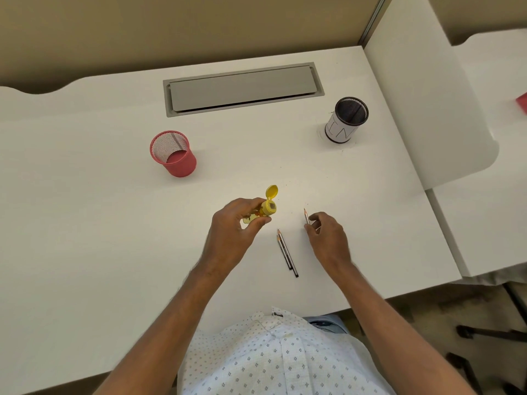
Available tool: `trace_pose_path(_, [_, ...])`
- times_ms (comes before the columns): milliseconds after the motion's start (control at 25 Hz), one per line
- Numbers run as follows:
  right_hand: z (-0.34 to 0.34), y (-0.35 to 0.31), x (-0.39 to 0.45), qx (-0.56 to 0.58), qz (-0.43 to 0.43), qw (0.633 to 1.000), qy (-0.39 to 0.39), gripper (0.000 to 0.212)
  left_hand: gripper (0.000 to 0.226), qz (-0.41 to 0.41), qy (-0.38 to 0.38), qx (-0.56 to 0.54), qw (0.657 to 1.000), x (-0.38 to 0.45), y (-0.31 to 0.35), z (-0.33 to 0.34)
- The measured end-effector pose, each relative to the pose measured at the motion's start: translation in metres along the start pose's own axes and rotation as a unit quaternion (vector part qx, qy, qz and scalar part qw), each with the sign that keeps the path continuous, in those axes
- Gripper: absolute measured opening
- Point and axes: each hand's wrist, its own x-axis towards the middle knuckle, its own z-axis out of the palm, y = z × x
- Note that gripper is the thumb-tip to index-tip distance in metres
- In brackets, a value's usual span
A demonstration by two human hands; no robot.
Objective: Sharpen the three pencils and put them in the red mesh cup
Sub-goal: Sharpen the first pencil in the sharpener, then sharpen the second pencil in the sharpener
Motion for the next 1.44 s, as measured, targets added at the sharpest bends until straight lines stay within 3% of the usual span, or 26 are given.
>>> trace_pose_path(440, [0.007,0.01,0.0,0.004,-0.005,1.0,-0.015,0.01,0.034,-0.004,0.005,0.016,1.0,-0.007,-0.001,-0.001])
trace_pose_path(600, [0.0,0.004,-0.011,0.026,-0.027,0.999,0.023,0.007,0.034,-0.003,0.011,0.016,1.0,-0.009,-0.003,-0.002])
trace_pose_path(840, [0.019,-0.011,-0.042,-0.074,-0.077,0.986,-0.128,0.006,0.033,-0.011,0.017,0.008,1.0,-0.013,-0.008,-0.005])
trace_pose_path(1440, [0.027,-0.024,-0.027,-0.077,-0.022,0.988,-0.131,0.017,0.034,-0.021,0.012,0.018,1.0,-0.018,-0.006,-0.006])
